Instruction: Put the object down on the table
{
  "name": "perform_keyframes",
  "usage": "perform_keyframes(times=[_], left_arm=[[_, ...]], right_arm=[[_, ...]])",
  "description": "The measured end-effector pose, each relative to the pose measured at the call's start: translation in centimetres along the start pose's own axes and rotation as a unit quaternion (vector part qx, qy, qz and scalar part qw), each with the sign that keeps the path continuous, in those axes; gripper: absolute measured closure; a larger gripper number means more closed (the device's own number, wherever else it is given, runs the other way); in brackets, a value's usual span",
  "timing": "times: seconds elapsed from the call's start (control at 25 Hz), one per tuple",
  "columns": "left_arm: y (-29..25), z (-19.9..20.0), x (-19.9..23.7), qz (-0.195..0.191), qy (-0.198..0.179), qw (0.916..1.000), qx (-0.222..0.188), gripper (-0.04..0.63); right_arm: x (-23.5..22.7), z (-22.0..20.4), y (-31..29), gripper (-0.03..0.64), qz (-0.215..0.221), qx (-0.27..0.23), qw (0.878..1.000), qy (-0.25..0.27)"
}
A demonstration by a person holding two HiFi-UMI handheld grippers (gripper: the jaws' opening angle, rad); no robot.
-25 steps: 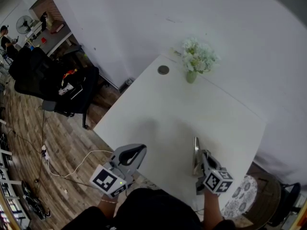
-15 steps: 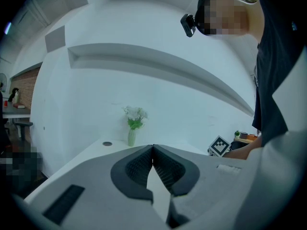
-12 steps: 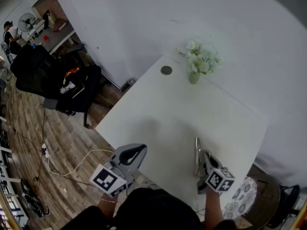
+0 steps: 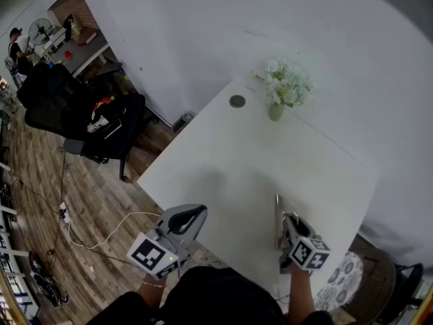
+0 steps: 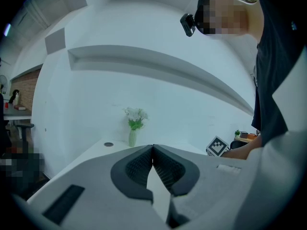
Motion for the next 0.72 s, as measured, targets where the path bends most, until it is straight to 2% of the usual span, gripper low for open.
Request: perform_keyframes(times=[0.16,0.36,0.44,0.72], left_arm=[[0.6,-0.2,-0.1,0.007,-0.001,1.0000,0.001,0.595],[0.8,0.2,-0.7,0.004,0.000,1.0000,-0.004,0.595],[0.8,0.3,-1.1,0.001,0.001,1.0000,-0.006,0.595],[0.9,0.6,-2.9,-0.013,-0.010,0.9998,-0.011,0.595]], right_arm=[[-0.2,0.2,0.6,0.446,-0.022,-0.006,1.000,0.017],[-0.2,2.3,2.8,0.450,-0.035,-0.057,0.998,0.015],[0.1,3.1,3.8,0.472,-0.033,-0.077,0.996,0.018],[1.5,5.2,7.9,0.616,-0.032,-0.141,0.988,0.048]])
Point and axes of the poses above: the fingertips, and each gripper's own axes: y backward along the fingers, x to its left, z out of its top, the point moved 5 cm from there along y, backward along the fingers, and after that the axes turned 9 degrees about y, right-handed, at the moved point
